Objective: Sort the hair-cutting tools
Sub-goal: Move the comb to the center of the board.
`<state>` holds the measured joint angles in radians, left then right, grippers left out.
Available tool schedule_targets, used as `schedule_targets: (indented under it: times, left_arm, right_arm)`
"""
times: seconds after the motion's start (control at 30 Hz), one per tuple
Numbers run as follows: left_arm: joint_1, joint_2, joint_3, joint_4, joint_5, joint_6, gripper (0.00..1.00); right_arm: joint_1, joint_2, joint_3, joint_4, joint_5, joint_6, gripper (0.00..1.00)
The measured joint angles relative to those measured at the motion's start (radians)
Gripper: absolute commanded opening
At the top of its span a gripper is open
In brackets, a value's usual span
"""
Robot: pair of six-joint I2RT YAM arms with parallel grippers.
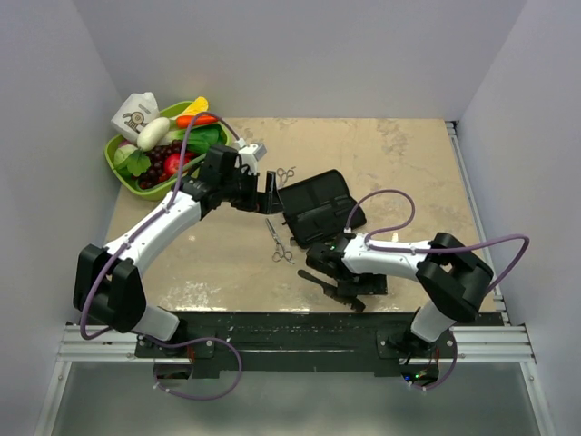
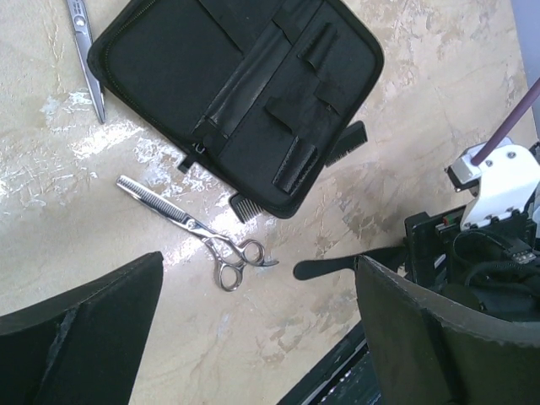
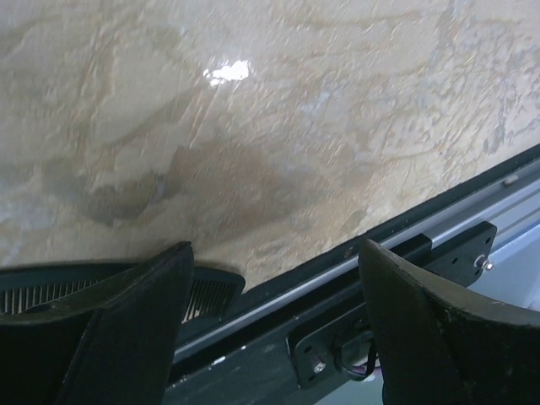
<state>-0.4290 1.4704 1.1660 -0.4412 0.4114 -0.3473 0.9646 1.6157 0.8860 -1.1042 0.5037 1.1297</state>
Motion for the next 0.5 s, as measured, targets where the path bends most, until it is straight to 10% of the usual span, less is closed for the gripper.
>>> schedule_targets:
  times: [0.5]
  left_arm:
    - [0.000, -0.046, -0.035, -0.001, 0.002, 0.000, 0.99]
  right_arm:
    - [0.126, 0.009, 0.035, 0.029, -0.130, 0.006, 0.82]
